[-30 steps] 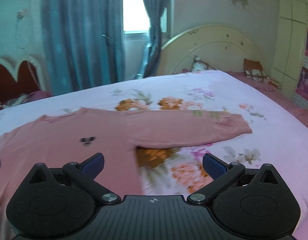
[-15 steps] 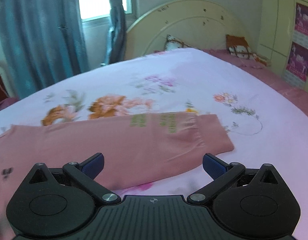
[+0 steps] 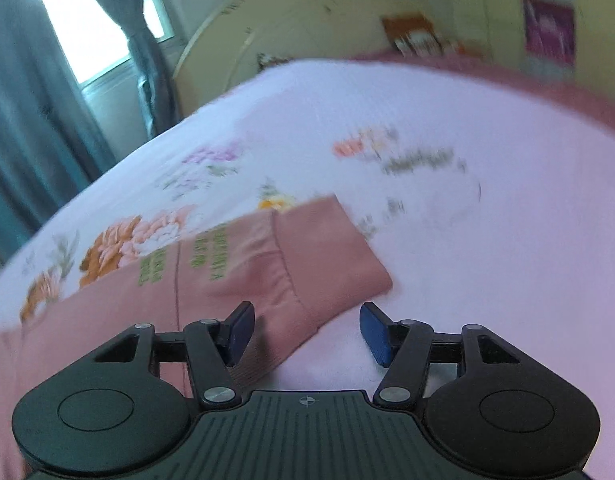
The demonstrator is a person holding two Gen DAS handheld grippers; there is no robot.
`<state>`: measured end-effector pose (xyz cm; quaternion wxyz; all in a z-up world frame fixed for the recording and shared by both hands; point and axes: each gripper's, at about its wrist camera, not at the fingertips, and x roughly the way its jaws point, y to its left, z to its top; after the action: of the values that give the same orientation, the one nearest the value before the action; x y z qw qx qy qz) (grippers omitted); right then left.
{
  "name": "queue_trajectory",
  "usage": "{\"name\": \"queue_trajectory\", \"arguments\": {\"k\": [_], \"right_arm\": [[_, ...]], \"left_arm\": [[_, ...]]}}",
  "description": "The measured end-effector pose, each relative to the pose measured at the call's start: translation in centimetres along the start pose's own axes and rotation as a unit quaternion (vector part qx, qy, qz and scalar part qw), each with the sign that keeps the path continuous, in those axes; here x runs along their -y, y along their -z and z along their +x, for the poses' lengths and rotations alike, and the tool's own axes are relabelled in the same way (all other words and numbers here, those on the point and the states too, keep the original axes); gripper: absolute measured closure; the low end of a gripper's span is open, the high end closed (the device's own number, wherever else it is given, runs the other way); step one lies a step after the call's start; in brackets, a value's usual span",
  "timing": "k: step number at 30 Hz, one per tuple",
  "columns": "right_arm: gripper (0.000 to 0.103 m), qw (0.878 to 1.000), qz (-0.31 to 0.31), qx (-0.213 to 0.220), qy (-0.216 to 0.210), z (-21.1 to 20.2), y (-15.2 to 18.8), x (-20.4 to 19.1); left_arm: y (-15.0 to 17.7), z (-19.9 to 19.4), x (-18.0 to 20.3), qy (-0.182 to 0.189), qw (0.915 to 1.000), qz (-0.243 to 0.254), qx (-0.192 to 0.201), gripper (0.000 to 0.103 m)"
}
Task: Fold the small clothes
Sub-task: 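Move the right gripper to the sleeve cuff and close on it, then carry the held sleeve across the shirt front with the right gripper, release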
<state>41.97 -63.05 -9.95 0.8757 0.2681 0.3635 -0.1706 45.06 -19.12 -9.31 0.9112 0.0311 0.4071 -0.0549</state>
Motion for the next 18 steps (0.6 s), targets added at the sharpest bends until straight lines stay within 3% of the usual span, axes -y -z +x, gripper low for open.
{"name": "queue_trajectory", "arguments": {"k": [7, 9, 10, 11, 14, 16, 18], "right_arm": [[0.044, 0.998, 0.051, -0.007, -0.044, 0.8, -0.9, 0.6], [0.057, 0.998, 0.051, -0.001, -0.033, 1.0, -1.3, 0.7], [0.079, 0.999, 0.043, 0.001, -0.019, 1.2, -1.5, 0.7], [0.090, 0.999, 0.044, -0.002, -0.017, 1.5, -1.7, 0.8], [0.094, 1.000, 0.008, 0.019, -0.007, 0.7, -2.0, -0.5], [0.094, 1.000, -0.009, -0.014, 0.005, 1.9, -1.9, -1.5], [0.094, 1.000, -0.018, -0.002, 0.011, 1.3, -2.2, -2.7]], "left_arm": [[-0.5, 0.2, 0.0, -0.007, 1.0000, -0.001, 0.002, 0.000], [-0.5, 0.3, -0.4, -0.012, 0.9999, 0.001, -0.002, 0.000], [-0.4, 0.4, -0.6, -0.016, 0.9998, 0.003, -0.006, 0.000], [-0.3, 0.4, -0.9, -0.017, 0.9998, 0.005, -0.010, 0.000], [0.4, 0.4, -2.1, -0.012, 0.9994, 0.015, -0.030, 0.000], [0.9, 0.3, -3.4, -0.015, 0.9992, 0.008, -0.036, 0.000], [1.2, 0.0, -5.1, -0.022, 0.9990, 0.000, -0.039, 0.000]]}}
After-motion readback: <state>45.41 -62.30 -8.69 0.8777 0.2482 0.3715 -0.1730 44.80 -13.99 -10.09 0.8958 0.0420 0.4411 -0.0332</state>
